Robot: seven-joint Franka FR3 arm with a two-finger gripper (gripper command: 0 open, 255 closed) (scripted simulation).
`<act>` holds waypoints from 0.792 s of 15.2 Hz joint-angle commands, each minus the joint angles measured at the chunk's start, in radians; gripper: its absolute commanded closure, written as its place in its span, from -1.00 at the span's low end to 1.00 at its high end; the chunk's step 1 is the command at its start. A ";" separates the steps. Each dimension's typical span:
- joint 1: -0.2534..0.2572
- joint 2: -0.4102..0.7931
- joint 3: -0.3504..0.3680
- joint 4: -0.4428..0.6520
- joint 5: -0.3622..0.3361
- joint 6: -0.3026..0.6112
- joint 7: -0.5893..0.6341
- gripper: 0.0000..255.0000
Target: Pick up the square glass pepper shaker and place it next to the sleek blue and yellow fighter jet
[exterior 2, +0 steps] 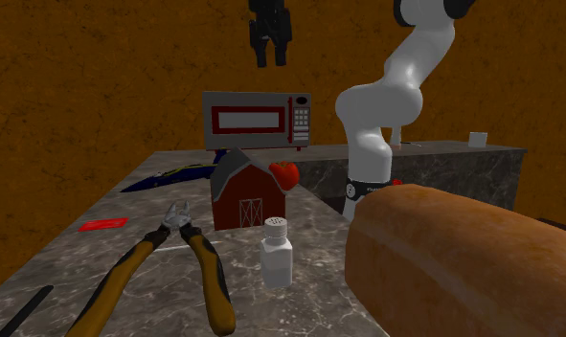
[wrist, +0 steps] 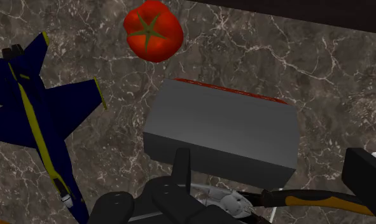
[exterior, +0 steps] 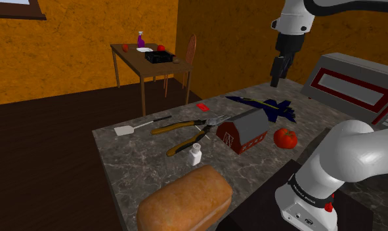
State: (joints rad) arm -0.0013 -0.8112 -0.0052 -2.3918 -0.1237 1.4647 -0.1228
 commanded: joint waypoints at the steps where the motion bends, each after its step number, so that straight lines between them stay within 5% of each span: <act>1: 0.000 0.000 0.000 0.000 0.000 0.000 0.000 -1.00; 12: 0.090 0.066 0.149 -0.215 0.148 0.350 0.173 -1.00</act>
State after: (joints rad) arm 0.0789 -0.7651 0.1263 -2.6006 0.0092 1.7796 0.0311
